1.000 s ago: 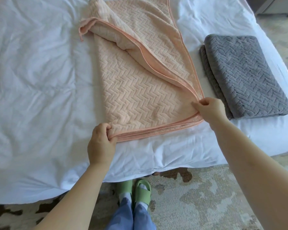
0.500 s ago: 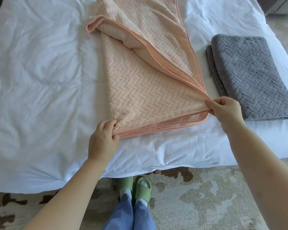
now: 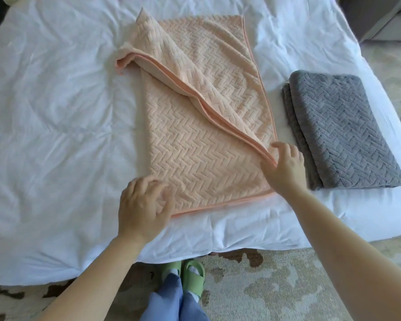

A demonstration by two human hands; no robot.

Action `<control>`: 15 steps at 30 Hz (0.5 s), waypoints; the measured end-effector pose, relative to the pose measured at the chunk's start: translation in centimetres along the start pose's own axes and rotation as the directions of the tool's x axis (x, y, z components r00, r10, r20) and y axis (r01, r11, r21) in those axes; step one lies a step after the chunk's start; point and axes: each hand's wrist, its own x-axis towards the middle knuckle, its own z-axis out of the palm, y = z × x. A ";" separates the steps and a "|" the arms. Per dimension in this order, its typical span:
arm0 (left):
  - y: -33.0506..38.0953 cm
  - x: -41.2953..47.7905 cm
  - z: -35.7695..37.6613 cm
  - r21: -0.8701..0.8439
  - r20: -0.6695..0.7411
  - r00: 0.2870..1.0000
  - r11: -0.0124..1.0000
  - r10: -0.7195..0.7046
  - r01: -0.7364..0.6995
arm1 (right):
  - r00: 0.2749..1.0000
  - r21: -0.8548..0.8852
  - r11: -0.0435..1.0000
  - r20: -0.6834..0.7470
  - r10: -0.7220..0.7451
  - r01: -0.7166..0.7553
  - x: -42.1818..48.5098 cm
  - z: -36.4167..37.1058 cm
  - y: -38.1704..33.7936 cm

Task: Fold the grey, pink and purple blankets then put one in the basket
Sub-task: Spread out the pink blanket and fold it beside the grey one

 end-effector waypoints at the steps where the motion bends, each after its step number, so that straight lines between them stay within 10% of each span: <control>1: 0.5 1.5 0.1 -0.022 -0.017 1.000 1.000 -0.011 0.011 | 0.999 -0.010 0.999 0.013 -0.048 0.048 0.7 0.4 -1.1; 10: -1.9 13.3 3.2 -0.039 0.104 0.990 0.995 -0.093 0.097 | 0.970 -0.144 0.959 0.047 -0.238 0.242 9.1 5.1 -6.1; 15: -3.8 18.6 2.7 -0.092 0.049 0.993 0.990 -0.106 0.110 | 0.950 0.070 0.951 0.110 0.293 -0.302 13.6 3.2 -4.1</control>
